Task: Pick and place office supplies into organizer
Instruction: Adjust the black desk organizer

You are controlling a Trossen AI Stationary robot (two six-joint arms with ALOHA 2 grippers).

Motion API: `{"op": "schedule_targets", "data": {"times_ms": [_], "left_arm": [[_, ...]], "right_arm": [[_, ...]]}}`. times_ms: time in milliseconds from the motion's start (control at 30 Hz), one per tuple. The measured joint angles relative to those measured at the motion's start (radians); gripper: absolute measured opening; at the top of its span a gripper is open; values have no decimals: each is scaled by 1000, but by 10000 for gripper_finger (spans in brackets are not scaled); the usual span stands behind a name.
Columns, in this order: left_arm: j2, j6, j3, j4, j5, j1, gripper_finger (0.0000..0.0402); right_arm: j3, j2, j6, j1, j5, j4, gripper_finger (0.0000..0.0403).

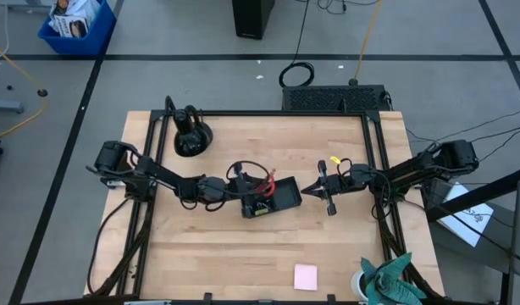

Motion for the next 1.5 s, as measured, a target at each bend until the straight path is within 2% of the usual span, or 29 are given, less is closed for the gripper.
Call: {"op": "schedule_targets", "data": {"times_ms": [200,333,433,533,700,767,967,1067,1200,1500], "left_arm": [[-109,-12,0,-96,-8,-27,197],[-166,-145,1,-187,-8,-66,192],[-175,-207,1,-263,12,-118,171],[-173,-256,1,-324,8,-183,130],[-97,-332,0,-289,-42,-277,30],[-51,-357,0,-230,-43,-301,10],[139,-464,0,-90,-55,-323,4],[221,-506,20,-43,-95,-323,6],[281,-511,74,-106,-140,-319,3],[285,-631,99,-327,-232,-268,5]], "right_arm": [[0,0,-14,0,0,0,4],[0,0,-15,0,0,-1,4],[0,0,-15,0,0,-6,4],[0,0,-15,0,0,-11,4],[0,0,-6,0,-1,-9,4],[0,0,3,0,-1,-9,4],[0,0,4,0,-1,-8,4],[0,0,8,0,-1,-10,4],[0,0,8,0,-4,-30,4],[0,0,8,0,-4,-50,4]]}}
